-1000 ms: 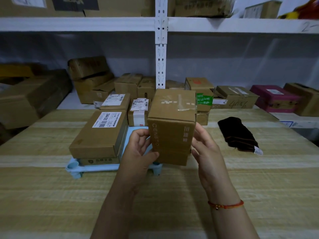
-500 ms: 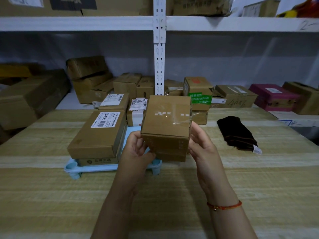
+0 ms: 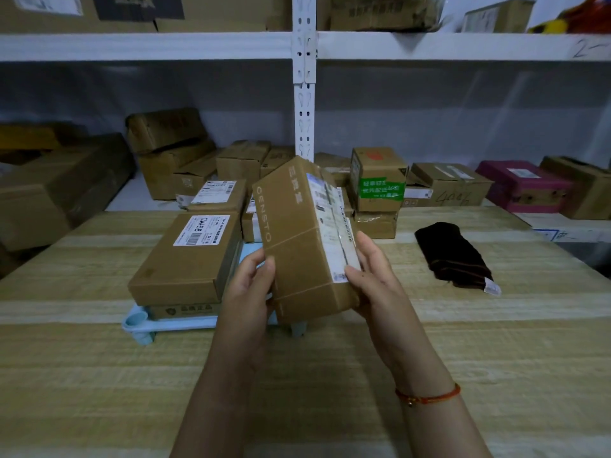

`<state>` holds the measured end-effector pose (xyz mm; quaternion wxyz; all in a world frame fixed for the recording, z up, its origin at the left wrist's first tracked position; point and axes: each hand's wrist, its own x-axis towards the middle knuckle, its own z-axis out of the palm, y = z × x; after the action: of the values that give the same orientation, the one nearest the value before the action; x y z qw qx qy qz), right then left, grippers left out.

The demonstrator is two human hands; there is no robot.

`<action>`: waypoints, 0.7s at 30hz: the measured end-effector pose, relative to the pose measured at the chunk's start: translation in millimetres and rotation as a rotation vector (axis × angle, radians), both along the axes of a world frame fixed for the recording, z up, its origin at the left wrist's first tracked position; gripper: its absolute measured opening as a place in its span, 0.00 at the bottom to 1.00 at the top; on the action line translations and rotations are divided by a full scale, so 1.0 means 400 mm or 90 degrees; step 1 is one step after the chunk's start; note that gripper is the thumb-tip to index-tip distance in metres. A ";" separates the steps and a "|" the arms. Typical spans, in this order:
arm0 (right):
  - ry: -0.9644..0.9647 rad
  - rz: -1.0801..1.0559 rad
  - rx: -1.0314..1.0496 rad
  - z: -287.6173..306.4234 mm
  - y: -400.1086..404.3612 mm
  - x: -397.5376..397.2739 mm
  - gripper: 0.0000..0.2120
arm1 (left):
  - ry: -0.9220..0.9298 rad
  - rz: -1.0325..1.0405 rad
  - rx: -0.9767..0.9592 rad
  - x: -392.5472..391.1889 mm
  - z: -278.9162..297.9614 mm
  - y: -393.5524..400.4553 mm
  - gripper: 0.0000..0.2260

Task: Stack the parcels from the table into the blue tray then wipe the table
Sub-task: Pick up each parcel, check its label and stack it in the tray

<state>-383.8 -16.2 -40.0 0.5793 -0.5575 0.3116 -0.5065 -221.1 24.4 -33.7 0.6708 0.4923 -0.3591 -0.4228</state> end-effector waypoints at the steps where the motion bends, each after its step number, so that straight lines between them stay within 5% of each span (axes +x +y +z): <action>1: -0.020 0.016 0.015 0.000 -0.001 0.002 0.34 | 0.010 0.015 0.007 0.003 0.000 -0.002 0.11; 5: -0.113 0.067 0.078 0.011 -0.002 0.005 0.25 | 0.062 0.056 0.050 0.015 0.016 -0.009 0.14; 10: -0.083 0.115 0.109 0.034 -0.010 0.032 0.20 | 0.074 0.090 0.055 0.053 0.045 -0.038 0.15; 21: -0.041 0.087 0.190 0.147 -0.125 0.233 0.08 | -0.130 0.138 0.115 0.211 0.173 -0.113 0.09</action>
<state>-290.7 -66.3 18.6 0.6988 -0.4685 0.3258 -0.4313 -136.7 -20.9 35.6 0.6253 0.6269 -0.3307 -0.3266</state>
